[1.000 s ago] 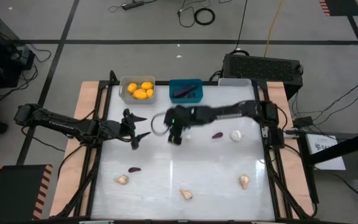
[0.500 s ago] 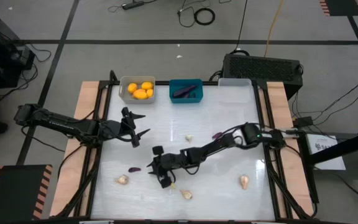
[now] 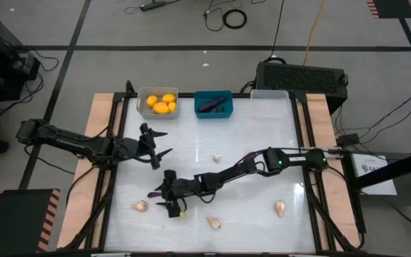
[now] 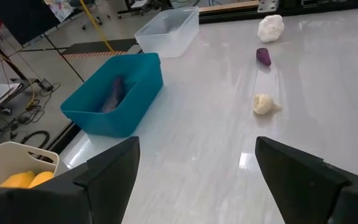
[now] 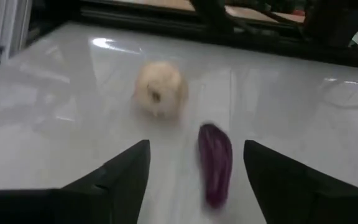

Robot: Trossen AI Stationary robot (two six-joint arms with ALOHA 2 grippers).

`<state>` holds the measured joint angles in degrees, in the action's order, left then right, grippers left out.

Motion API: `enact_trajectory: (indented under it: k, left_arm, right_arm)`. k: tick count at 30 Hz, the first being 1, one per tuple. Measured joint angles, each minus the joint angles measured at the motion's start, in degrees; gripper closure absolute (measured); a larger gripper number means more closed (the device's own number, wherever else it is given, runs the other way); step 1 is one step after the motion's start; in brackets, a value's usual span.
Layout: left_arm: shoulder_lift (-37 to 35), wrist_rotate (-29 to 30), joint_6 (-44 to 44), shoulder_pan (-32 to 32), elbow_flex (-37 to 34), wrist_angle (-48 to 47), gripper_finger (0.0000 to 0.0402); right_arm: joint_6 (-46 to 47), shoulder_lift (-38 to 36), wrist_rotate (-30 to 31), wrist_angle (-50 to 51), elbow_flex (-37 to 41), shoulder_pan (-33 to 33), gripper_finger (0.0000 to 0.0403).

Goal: Sort produce into baskets
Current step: Put the left eggplant into the blue bin

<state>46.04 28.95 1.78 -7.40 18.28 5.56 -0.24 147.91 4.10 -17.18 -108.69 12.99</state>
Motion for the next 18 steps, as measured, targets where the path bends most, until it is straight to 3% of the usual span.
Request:
enact_trajectory:
  k: [5,10,14,18]
  left_arm:
    - [0.00,-0.02,0.02,0.00,0.00,-0.15,0.0075]
    - [0.02,-0.02,0.02,0.00,0.00,-0.09,0.0075]
    - [0.02,-0.02,0.02,0.00,0.00,-0.07,0.0075]
    - [0.02,-0.02,-0.02,0.00,0.00,-0.07,0.0075]
  right_arm:
    - [2.09,2.04,0.06,2.94,-2.53,-0.73,0.0141]
    - [6.11,2.09,0.11,6.02,-2.28,-1.49,0.0159]
    - [7.01,1.87,-0.01,8.04,-2.20,-1.97,0.0206]
    - [6.85,1.88,0.31,8.03,-2.14,-2.02,0.0282]
